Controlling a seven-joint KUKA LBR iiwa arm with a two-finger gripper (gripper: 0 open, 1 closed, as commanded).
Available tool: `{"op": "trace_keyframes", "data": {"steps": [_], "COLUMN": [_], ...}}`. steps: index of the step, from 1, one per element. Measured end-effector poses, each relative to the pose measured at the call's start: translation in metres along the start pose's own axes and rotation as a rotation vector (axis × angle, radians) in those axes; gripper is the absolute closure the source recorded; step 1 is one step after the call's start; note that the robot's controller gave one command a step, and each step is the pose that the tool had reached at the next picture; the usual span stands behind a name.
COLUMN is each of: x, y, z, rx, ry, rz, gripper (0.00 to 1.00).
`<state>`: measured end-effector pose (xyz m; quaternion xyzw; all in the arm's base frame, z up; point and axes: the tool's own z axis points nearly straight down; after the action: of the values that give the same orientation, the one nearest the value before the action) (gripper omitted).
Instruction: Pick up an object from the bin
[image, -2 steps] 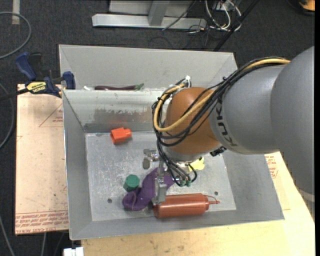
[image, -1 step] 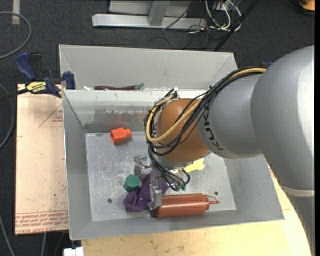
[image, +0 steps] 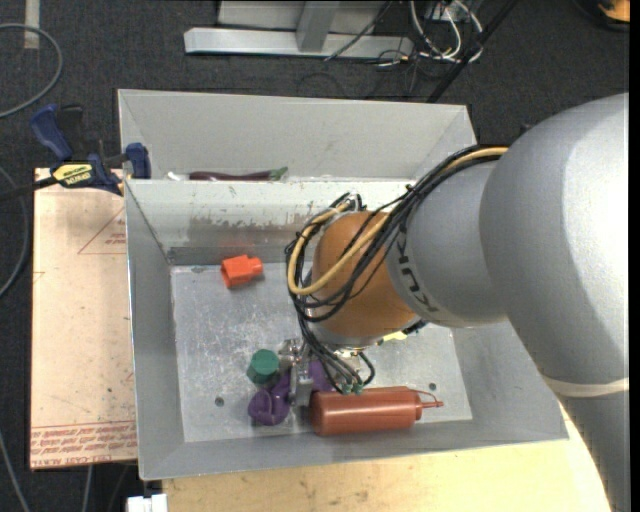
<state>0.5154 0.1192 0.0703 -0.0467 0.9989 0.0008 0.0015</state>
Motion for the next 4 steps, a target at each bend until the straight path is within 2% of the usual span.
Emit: {"op": "trace_keyframes", "data": {"steps": [4], "x": [0.001], "y": [0.000], "z": [-0.019], "rx": [0.000], "ry": [0.001], "rz": [0.000], "gripper": [1.00]}}
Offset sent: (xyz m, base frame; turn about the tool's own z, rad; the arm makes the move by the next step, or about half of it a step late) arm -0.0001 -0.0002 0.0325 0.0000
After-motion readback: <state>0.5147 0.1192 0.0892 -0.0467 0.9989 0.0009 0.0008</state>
